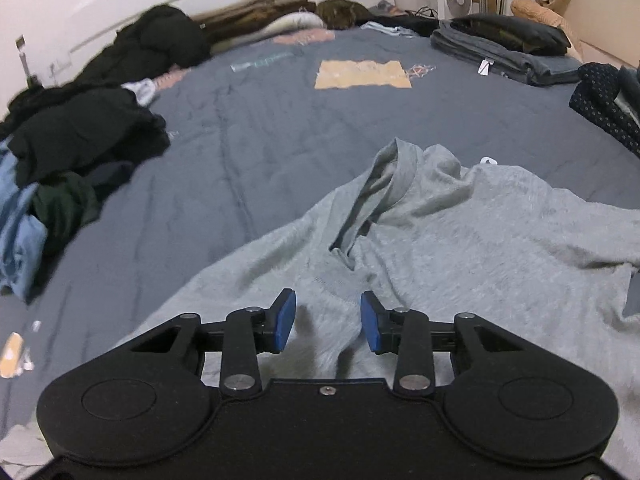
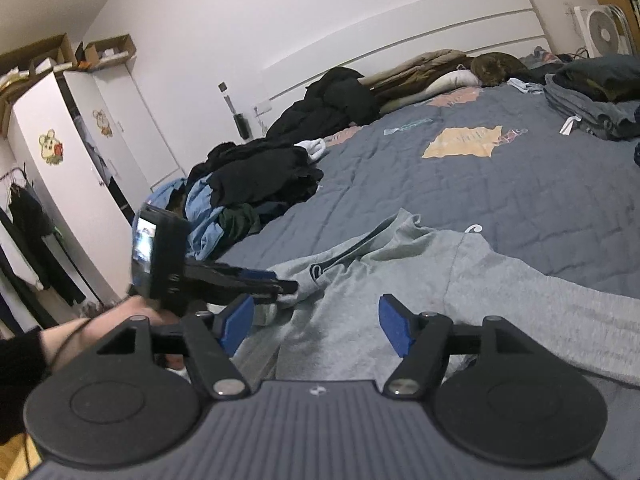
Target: Fold clothes
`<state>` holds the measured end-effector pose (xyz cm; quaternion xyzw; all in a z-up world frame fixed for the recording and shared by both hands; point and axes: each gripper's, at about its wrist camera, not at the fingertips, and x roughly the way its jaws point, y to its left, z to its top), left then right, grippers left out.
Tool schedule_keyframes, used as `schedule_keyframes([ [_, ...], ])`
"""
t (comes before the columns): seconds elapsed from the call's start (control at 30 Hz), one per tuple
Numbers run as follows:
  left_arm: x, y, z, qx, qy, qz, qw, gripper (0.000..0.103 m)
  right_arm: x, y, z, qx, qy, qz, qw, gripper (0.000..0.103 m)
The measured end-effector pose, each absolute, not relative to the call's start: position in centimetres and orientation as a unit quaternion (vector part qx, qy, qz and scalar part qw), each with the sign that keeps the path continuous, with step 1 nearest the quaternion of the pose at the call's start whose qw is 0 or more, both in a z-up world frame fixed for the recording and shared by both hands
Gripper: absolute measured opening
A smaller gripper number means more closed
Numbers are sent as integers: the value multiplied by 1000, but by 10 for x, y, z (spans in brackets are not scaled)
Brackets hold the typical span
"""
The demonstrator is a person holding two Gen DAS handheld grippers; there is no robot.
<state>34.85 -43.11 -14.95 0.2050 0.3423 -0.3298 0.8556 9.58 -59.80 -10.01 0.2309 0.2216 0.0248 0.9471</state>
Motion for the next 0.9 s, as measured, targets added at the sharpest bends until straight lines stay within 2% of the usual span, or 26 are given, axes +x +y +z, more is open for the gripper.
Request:
schedule_keyframes([
  [0.23,365,-444,-160,208,369,-336,841,43,96,-599,-102,240,223,26,945,69],
  [0.27,367,-445,-162,209,374,-337,838,41,96,-599,-102,240,223,26,944,69],
  [0.3,369,-445,-163,210,379,-338,836,28,96,-599,-102,241,223,26,944,69],
  [0.37,375,-444,-162,206,387,-339,833,15,97,-599,-102,242,224,26,944,69],
  [0.47,385,-441,-153,210,386,-338,832,9,97,-598,-103,241,226,24,944,69],
  [0.9,499,-469,-87,280,321,-207,881,9,100,-596,-109,234,237,21,943,69],
])
